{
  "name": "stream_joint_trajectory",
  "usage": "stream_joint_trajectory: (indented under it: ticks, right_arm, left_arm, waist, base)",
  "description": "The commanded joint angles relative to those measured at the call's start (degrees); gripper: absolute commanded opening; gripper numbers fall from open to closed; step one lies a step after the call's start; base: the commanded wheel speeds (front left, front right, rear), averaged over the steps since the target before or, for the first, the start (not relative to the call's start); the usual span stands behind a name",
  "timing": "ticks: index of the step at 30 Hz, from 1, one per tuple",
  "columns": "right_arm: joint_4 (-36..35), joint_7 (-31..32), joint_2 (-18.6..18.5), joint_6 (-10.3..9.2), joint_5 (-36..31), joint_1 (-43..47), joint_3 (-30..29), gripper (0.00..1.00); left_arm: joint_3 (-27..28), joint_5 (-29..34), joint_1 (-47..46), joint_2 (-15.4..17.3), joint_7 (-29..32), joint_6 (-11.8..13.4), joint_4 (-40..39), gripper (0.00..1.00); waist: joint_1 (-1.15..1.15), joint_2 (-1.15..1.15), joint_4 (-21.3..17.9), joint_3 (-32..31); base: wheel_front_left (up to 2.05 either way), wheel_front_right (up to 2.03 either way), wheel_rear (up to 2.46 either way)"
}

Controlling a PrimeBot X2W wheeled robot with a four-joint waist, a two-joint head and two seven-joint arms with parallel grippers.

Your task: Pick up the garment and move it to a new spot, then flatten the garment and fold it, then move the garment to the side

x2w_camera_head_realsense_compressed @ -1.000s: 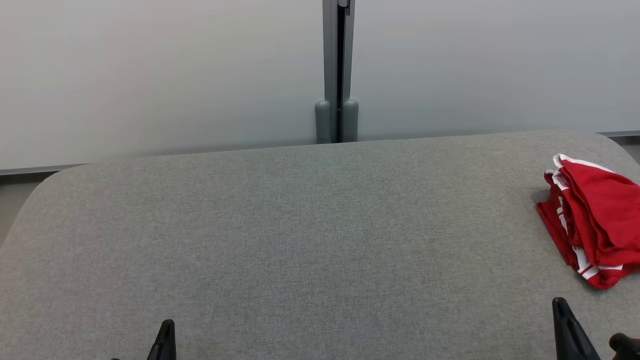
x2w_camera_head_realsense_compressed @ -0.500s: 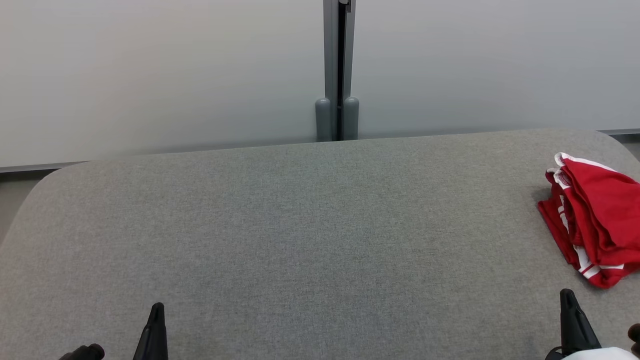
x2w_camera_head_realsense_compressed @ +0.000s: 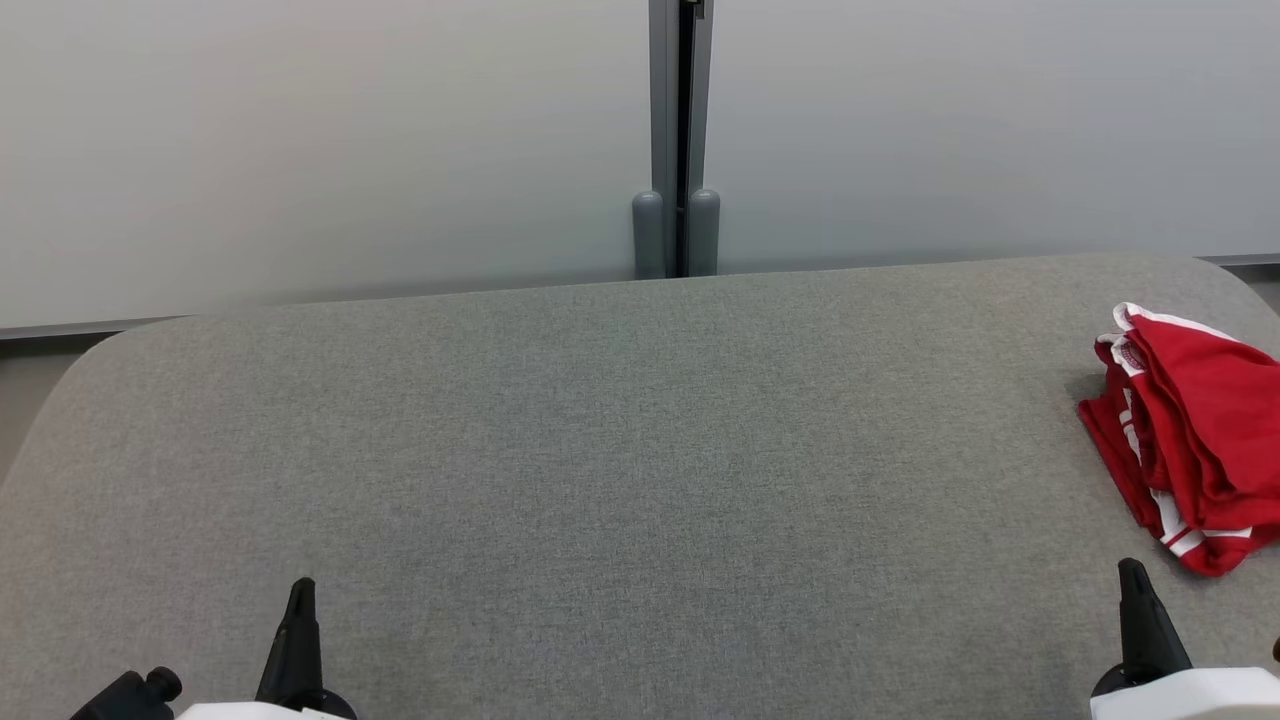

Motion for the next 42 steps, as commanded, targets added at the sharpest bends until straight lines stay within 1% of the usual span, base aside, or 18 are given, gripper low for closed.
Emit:
stream_joint_trajectory:
  ticks: [1, 22, 42]
  right_arm:
    - [-0.5, 0.5, -0.6, 0.01, 2.4, -1.6, -0.4, 0.00]
    - [0.4, 4.2, -0.6, 0.01, 18.1, -4.5, -0.6, 0.00]
    - [1.0, 7.1, -0.7, 0.01, 30.4, -6.7, -0.8, 0.00]
  left_arm:
    - [0.5, -2.0, -2.1, 0.4, 0.4, -0.3, -0.6, 0.00]
    - [1.9, -15.4, -5.4, 0.5, 4.2, -0.8, -0.3, 0.00]
    - [3.0, -26.0, -7.7, 0.6, 7.1, -1.3, 0.0, 0.00]
  waist:
    - [0.00, 0.00, 0.0, 0.0]
    - [0.00, 0.00, 0.2, 0.6]
    - [0.00, 0.00, 0.4, 1.1]
  base:
    - [0.00, 0.00, 0.00]
    - [0.00, 0.00, 0.00]
    - [0.00, 0.00, 0.00]
